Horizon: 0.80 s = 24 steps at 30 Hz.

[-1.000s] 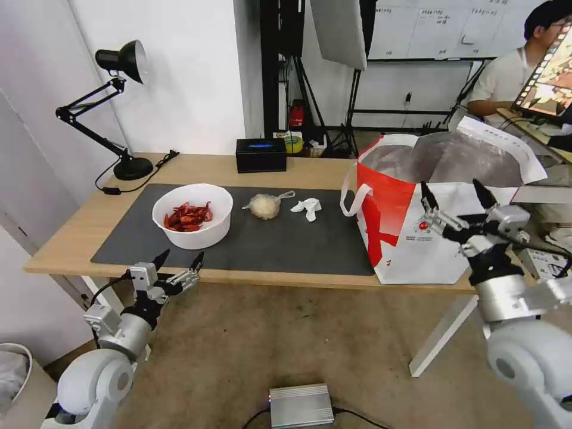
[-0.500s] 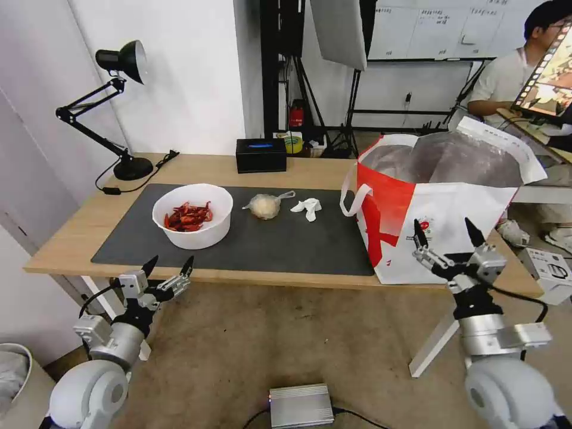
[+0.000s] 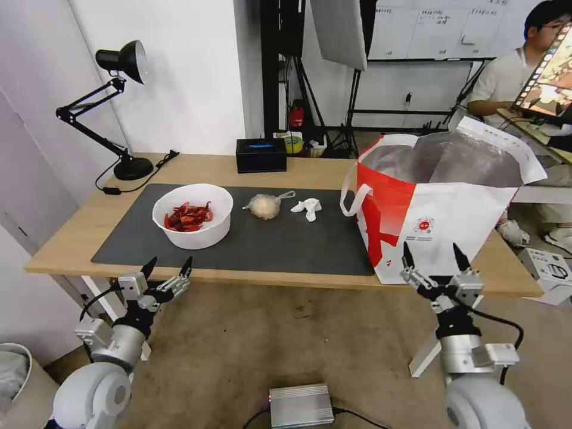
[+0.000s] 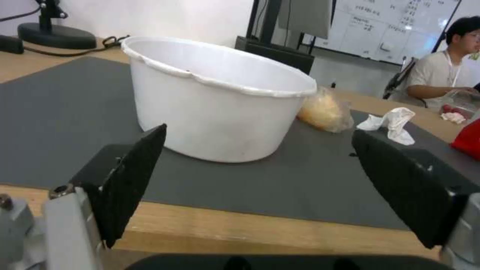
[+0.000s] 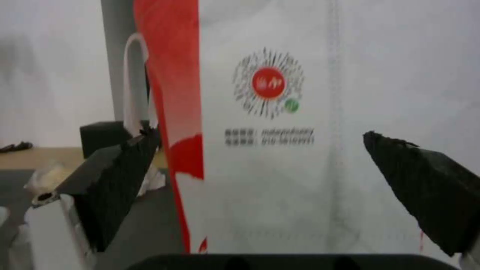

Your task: Pick up the trash from the table and place it into the takeout bag.

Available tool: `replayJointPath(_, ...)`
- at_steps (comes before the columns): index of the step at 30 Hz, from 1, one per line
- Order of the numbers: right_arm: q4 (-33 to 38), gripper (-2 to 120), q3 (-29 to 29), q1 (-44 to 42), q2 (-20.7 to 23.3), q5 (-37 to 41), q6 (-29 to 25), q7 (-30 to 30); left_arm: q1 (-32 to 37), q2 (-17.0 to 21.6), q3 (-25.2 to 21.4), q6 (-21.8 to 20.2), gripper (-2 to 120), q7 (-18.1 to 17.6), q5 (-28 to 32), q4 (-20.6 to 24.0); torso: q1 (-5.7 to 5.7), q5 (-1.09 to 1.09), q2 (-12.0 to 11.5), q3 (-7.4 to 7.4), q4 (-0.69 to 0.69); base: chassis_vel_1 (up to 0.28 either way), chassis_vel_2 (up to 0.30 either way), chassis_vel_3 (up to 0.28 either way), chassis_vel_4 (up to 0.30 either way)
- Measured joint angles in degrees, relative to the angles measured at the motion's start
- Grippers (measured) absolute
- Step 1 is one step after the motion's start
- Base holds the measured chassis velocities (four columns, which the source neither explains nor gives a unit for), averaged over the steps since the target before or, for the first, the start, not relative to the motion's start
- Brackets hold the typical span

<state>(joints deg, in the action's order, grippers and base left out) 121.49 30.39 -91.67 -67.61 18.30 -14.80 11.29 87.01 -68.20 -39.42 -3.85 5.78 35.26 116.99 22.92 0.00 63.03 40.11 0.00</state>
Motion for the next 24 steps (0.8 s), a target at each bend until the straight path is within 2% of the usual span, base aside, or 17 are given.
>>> replayJointPath(9,-0.22,100,-2.47,-1.55,-0.82,-1.52,0.45,0.21,0.26,-0.83,-0.98,-0.29,100,0.77,-0.81,0.04,0.0,0.0,0.0,0.0,0.0,0.0,0.0,0.0,0.0)
replayJointPath(24,-1.92,100,-5.48,0.82,0.4,-1.72,1.47,0.8,0.55,-0.49,-2.14,-0.4,100,1.37,-0.67,0.17,0.0,0.0,0.0,0.0,0.0,0.0,0.0,0.0,0.0)
